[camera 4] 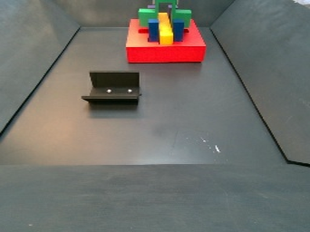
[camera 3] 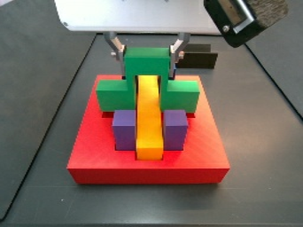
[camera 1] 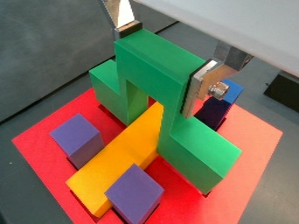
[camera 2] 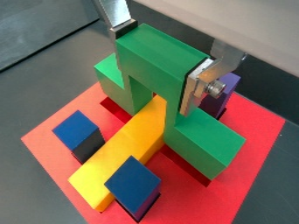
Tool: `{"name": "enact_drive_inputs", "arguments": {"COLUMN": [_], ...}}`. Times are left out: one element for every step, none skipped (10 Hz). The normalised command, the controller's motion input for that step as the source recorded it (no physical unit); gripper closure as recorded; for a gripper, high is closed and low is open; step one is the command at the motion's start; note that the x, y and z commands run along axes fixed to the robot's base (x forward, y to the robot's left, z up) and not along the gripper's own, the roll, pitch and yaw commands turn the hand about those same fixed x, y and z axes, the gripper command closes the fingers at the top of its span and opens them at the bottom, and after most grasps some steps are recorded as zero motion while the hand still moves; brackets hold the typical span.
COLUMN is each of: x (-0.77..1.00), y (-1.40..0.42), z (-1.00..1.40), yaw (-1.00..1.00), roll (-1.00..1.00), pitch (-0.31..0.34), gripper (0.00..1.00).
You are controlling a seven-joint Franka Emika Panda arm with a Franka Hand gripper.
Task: Pick up the green object. Move up. Move to above the board. Insert the green object.
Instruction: Insert the green object.
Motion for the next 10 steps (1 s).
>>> {"name": "enact_drive_inputs", "arguments": {"x": [0.13,0.15,0.15,0.08,0.0,0.01,0.0,0.0,0.0,0.0], "y": [0.0,0.0,0.03,0.06,0.03,0.0,0.0,0.0,0.0,0.0], "z": [-0.19,-0.15,-0.1,-0.04,-0.01,-0.06,-0.11,-0.13,-0.14,-0.15], "yaw": [0.05,0.06,0.08,0.13,0.15,0.14,0.11,0.11,0.11,0.09], "roll": [0.03,0.06,0.07,0.06,0.06,0.08,0.13,0.16,0.16,0.17], "pitch": [-0.081,-0.056,-0.036,-0.037,-0.054,-0.059,-0.066,-0.067,-0.066,-0.057], "gripper": [1.0,1.0,1.0,1.0,1.0,1.0,1.0,1.0,1.0,1.0]}}
